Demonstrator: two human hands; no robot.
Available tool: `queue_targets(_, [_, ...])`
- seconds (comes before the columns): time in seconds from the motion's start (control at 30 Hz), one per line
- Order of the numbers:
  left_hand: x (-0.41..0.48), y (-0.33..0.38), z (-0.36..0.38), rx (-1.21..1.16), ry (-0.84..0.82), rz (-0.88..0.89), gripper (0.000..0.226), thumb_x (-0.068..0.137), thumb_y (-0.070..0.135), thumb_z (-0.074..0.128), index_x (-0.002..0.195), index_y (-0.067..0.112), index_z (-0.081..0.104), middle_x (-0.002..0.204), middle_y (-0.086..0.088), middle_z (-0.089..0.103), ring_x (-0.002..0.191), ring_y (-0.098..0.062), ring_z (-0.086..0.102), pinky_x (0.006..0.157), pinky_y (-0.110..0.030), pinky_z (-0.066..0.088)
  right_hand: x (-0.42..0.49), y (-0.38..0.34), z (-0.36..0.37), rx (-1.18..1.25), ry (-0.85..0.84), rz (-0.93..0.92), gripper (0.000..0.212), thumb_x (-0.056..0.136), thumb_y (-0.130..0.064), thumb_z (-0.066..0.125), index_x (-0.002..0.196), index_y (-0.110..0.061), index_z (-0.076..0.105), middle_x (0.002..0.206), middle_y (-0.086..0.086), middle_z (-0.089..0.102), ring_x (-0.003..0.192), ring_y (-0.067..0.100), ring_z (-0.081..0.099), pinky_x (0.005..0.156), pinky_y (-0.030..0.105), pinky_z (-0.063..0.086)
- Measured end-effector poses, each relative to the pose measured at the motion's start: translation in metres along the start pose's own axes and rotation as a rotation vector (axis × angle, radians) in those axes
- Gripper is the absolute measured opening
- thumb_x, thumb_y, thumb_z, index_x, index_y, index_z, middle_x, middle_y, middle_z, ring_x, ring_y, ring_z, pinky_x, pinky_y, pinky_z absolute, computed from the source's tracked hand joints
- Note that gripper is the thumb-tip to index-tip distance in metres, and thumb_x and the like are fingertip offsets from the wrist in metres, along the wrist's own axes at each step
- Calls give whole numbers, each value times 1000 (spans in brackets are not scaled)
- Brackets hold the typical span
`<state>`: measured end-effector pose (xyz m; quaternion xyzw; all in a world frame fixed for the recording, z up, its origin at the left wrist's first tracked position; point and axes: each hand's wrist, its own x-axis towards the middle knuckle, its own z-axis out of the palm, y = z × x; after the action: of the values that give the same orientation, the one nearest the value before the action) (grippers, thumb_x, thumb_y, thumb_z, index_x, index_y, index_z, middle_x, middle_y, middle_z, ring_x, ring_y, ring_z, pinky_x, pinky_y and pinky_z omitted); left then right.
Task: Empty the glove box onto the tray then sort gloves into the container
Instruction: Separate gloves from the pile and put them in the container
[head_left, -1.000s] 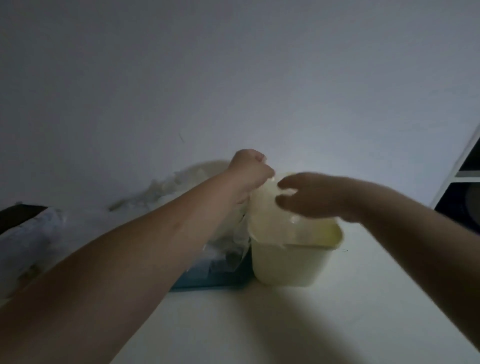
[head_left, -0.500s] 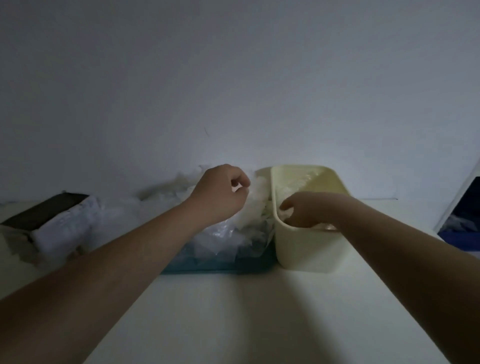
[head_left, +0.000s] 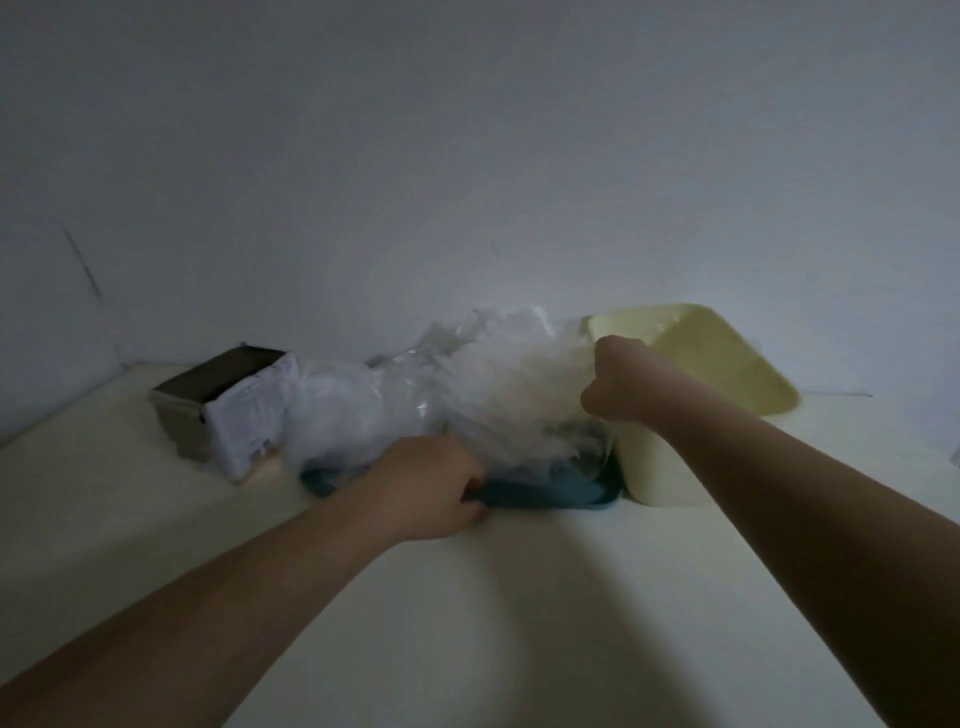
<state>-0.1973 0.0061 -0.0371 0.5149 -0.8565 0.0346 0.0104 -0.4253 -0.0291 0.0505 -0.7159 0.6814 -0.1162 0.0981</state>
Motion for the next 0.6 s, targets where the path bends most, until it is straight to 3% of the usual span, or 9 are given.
queue_targets(0.1, [-5,-13,10,-38,30,-42,26,95,44,64,85,20,66,88,-1,68,80,-22,64,66,-30,48,-1,-8,1,8,33,5,8,89,-3,59,94,-3,53,77,5,47,63,16,47,50,23,38])
queue_targets(0.33, [-19,-45,20,-135,40,-95,32,95,45,70,77,19,66,83,-1,67,74,-18,62,66,-30,48,3,-26,7,68,45,-15,11,89,-6,59,98,-4,52,79,4,48,64,14,47,53,23,39])
queue_targets(0.43, [-26,-57,23,-156,70,-114,30,93,45,71,81,18,70,84,0,67,76,-16,63,67,-29,47,4,-38,7,-29,27,3,8,91,-13,59,91,-6,57,81,6,55,66,16,52,52,23,40])
queue_targets(0.53, [-29,-67,25,-252,122,-119,27,88,43,75,74,22,66,74,7,63,68,-11,59,63,-28,45,8,-48,8,-245,236,-94,28,96,-29,54,117,-12,62,106,6,60,96,24,61,70,32,51])
queue_targets(0.6, [-31,-71,20,-327,184,-132,29,87,43,73,68,26,60,68,10,59,64,-8,57,62,-29,49,6,-60,18,-144,348,-270,40,99,-36,52,135,-18,58,131,6,57,122,27,54,91,44,56])
